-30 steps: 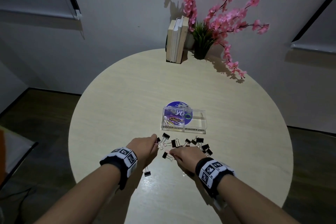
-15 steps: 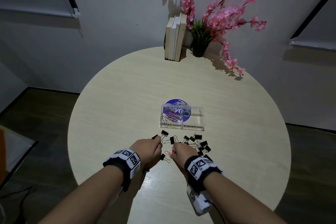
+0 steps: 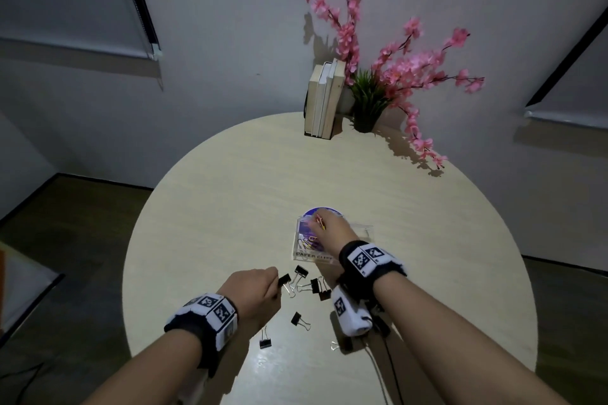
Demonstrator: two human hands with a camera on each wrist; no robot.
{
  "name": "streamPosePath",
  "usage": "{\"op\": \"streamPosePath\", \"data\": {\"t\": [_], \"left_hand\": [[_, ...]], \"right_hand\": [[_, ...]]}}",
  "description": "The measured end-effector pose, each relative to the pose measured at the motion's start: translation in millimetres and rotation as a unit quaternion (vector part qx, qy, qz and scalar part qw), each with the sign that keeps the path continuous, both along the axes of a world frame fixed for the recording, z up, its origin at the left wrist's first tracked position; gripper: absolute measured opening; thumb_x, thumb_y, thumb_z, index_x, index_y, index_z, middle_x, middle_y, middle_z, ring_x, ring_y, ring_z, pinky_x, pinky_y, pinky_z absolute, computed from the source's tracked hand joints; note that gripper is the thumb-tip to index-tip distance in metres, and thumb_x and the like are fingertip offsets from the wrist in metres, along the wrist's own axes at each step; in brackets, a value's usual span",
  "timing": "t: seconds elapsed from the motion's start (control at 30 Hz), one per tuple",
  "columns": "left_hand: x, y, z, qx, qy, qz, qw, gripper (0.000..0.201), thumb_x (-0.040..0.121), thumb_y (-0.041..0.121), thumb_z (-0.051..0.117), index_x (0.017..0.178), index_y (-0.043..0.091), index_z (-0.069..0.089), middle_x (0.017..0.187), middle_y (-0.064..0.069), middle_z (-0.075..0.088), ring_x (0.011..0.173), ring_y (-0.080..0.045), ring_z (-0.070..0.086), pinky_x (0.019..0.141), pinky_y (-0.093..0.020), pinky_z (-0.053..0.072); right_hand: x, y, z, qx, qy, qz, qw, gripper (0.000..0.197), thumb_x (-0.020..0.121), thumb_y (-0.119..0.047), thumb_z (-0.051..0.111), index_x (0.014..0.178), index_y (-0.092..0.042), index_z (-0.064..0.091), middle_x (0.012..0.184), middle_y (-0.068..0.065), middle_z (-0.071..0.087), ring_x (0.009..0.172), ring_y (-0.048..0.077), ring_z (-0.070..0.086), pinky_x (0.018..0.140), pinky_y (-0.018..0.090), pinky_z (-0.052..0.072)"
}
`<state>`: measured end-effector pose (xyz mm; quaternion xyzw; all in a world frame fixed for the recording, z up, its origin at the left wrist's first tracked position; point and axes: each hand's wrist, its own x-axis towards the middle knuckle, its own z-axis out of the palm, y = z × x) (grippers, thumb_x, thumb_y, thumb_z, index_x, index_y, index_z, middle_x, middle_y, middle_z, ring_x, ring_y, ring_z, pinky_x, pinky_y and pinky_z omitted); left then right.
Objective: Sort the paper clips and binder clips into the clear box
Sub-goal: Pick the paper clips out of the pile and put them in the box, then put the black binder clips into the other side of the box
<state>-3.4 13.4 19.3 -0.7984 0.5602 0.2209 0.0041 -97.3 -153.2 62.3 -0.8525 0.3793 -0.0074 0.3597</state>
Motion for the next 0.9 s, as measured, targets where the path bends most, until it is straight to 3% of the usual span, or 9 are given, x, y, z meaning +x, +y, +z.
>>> {"op": "streamPosePath", "data": {"t": [0.1, 0.23, 0.3, 0.37, 0.47, 0.53, 0.6, 0.7, 0.9], "left_hand": [[6, 8, 3, 0.012, -0.015, 0.001, 1.000, 0.034, 0.093, 0.048, 0.026, 0.086, 0.019, 0.043, 0.069, -0.001, 0.052, 0.087, -0.030, 0.058, 0.067, -0.028, 0.031], [18, 23, -6, 0.029, -0.024, 0.004, 0.999, 0.045, 0.085, 0.060, 0.012, 0.083, 0.023, 0.037, 0.075, -0.001, 0.057, 0.092, -0.029, 0.062, 0.067, -0.029, 0.031], [23, 26, -7, 0.039, 0.005, 0.015, 0.999, 0.036, 0.094, 0.053, 0.023, 0.084, 0.021, 0.036, 0.063, 0.007, 0.040, 0.086, -0.030, 0.058, 0.069, -0.028, 0.032], [26, 24, -4, 0.040, 0.039, 0.030, 0.998, 0.022, 0.099, 0.039, 0.033, 0.086, 0.021, 0.036, 0.062, 0.007, 0.036, 0.078, -0.026, 0.049, 0.068, -0.028, 0.032], [33, 8, 11, 0.008, 0.047, 0.045, 0.998, 0.012, 0.094, 0.034, 0.040, 0.089, 0.024, 0.046, 0.079, -0.001, 0.059, 0.084, -0.029, 0.059, 0.068, -0.028, 0.036], [35, -16, 24, 0.006, 0.027, 0.027, 0.999, 0.022, 0.095, 0.037, 0.041, 0.103, 0.022, 0.055, 0.102, -0.008, 0.068, 0.097, -0.030, 0.062, 0.075, -0.031, 0.044], [34, -47, 37, 0.002, -0.001, -0.008, 1.000, 0.032, 0.099, 0.039, 0.037, 0.115, 0.017, 0.055, 0.114, -0.011, 0.067, 0.107, -0.030, 0.061, 0.084, -0.033, 0.046], [23, -92, 49, 0.002, -0.040, -0.070, 0.997, 0.033, 0.100, 0.035, 0.035, 0.117, 0.013, 0.053, 0.117, -0.012, 0.066, 0.108, -0.030, 0.060, 0.084, -0.035, 0.047], [-11, -145, 39, 0.084, -0.097, -0.164, 0.978, 0.031, 0.097, 0.025, 0.045, 0.123, 0.014, 0.057, 0.128, -0.013, 0.060, 0.116, -0.031, 0.059, 0.093, -0.037, 0.049]], "right_hand": [[19, 0, -10, 0.055, -0.069, -0.045, 0.995, 0.011, 0.097, -0.018, 0.048, 0.087, -0.013, 0.047, 0.080, 0.005, 0.051, 0.078, 0.020, 0.047, 0.062, 0.024, 0.027], [25, 2, -34, 0.034, -0.016, -0.030, 0.999, 0.013, 0.092, -0.006, 0.044, 0.089, -0.018, 0.047, 0.098, 0.016, 0.061, 0.093, 0.027, 0.057, 0.073, 0.026, 0.037], [22, 4, -40, 0.009, 0.041, -0.001, 0.999, 0.014, 0.091, -0.005, 0.042, 0.092, -0.016, 0.052, 0.107, 0.017, 0.065, 0.102, 0.030, 0.060, 0.079, 0.029, 0.041], [18, 5, -39, -0.012, 0.093, 0.043, 0.995, 0.015, 0.093, -0.009, 0.041, 0.095, -0.011, 0.056, 0.107, 0.017, 0.066, 0.101, 0.031, 0.062, 0.075, 0.027, 0.039], [8, 3, -23, -0.036, 0.094, 0.064, 0.993, 0.026, 0.095, -0.012, 0.040, 0.112, -0.008, 0.060, 0.115, 0.014, 0.066, 0.106, 0.030, 0.061, 0.082, 0.031, 0.046], [-7, 2, -10, -0.059, 0.050, 0.047, 0.996, 0.027, 0.094, -0.012, 0.043, 0.115, -0.009, 0.061, 0.120, 0.012, 0.064, 0.110, 0.029, 0.059, 0.091, 0.034, 0.047], [-30, 1, -3, -0.083, 0.014, 0.023, 0.996, 0.024, 0.094, -0.012, 0.044, 0.109, -0.008, 0.062, 0.117, 0.009, 0.064, 0.106, 0.024, 0.058, 0.085, 0.030, 0.046], [-74, 4, -7, -0.102, 0.046, 0.006, 0.994, 0.021, 0.094, -0.015, 0.044, 0.104, -0.010, 0.062, 0.111, 0.007, 0.063, 0.103, 0.022, 0.057, 0.077, 0.028, 0.043], [-145, 14, -31, -0.066, 0.177, -0.025, 0.982, 0.033, 0.092, -0.021, 0.047, 0.125, -0.019, 0.051, 0.129, 0.004, 0.051, 0.120, 0.022, 0.046, 0.094, 0.033, 0.043]]}}
